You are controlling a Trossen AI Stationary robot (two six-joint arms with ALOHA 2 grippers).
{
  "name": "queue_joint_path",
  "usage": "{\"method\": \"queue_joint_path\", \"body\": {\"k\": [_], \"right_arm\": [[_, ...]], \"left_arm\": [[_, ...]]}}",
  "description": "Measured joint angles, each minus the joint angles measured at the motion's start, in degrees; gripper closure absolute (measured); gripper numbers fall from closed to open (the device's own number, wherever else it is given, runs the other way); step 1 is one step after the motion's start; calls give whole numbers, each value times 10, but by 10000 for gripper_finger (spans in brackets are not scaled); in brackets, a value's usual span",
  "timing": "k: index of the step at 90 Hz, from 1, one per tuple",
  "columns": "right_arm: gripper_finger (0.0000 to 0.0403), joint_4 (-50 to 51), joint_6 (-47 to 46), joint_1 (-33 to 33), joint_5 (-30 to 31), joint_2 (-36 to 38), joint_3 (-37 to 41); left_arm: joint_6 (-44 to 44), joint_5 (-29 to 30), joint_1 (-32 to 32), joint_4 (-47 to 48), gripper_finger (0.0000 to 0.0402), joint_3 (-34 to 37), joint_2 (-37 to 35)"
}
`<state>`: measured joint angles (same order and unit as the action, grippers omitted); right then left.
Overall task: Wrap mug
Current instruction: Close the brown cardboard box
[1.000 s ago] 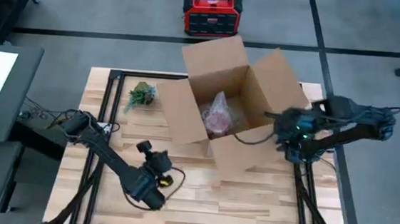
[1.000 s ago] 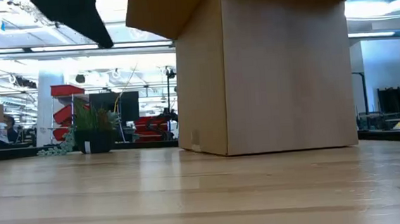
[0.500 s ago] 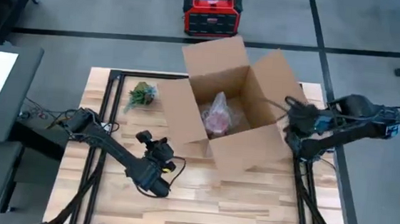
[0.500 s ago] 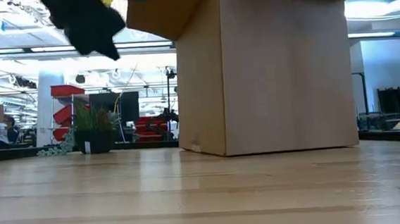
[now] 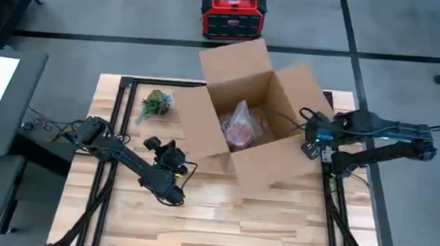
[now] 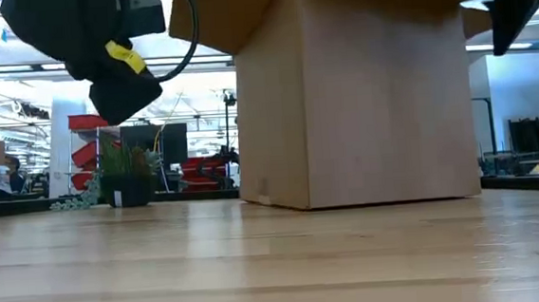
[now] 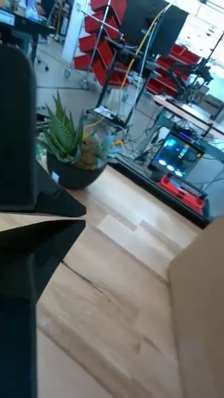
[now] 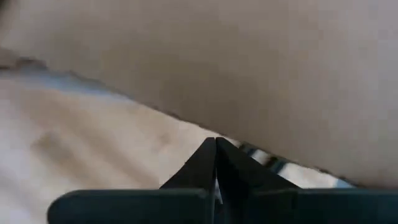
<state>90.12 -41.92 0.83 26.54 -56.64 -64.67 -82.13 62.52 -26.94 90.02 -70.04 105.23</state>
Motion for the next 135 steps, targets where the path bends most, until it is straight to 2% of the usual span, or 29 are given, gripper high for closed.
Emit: {"method": "queue_joint_path", "body": {"k": [11, 17, 29, 43, 54, 73, 85, 110, 124, 135], "right_arm": [[403, -45, 20, 44, 77, 1, 0], [403, -99, 50, 71, 92, 0, 0], [403, -191, 110, 122, 82, -6, 0], [403, -232, 120, 176, 75, -27, 0], [403, -259, 120, 214, 65, -54, 0], [403, -305, 120, 274, 69, -118, 0], [403, -320, 95, 322, 96, -157, -1], [403, -317, 1, 441, 94, -210, -61], [403, -295, -94, 503, 90, -214, -95], [403, -293, -208, 557, 48, -214, -91]], "left_arm": [[0, 39, 0, 0, 401, -16, 0], [5, 63, 0, 0, 401, -31, 0], [30, 111, 0, 0, 401, -66, 0], [67, 140, 0, -7, 402, -106, 0], [108, 158, 0, -42, 402, -128, 0], [232, 157, -18, -139, 402, -141, -1], [268, 155, -51, -161, 402, -160, -1], [253, 134, -158, -170, 402, -214, -1], [218, 53, -198, -166, 402, -219, -1], [157, -26, -217, -162, 402, -204, -1]]}}
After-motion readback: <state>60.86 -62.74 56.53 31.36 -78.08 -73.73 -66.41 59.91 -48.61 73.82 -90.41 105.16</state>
